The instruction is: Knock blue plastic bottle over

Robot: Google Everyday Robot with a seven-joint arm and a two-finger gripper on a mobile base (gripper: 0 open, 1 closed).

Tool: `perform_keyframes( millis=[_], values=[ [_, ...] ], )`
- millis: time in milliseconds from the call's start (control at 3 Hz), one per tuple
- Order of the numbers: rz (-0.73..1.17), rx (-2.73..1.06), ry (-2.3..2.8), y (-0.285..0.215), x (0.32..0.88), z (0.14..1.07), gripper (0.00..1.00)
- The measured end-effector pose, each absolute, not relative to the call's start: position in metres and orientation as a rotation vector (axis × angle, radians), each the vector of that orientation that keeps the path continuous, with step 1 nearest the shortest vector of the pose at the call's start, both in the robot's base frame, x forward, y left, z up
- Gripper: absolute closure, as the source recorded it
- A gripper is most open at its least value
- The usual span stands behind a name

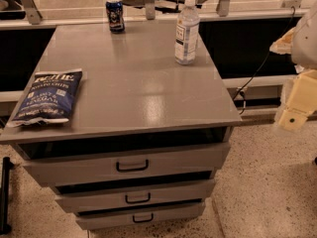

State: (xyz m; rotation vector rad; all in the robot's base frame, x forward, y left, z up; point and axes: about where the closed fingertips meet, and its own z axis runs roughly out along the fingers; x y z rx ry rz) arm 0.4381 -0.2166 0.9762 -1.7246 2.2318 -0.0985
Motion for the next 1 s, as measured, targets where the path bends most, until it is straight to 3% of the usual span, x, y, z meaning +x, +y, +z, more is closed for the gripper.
perform_keyframes(
  millis=[667, 1000],
  values=[
    [0.006, -1.682, 2.210, -0.215, 0.458, 0.968, 0.00],
    [0.137, -1.630, 2.136, -0.209, 0.506, 0.948, 0.00]
  ],
)
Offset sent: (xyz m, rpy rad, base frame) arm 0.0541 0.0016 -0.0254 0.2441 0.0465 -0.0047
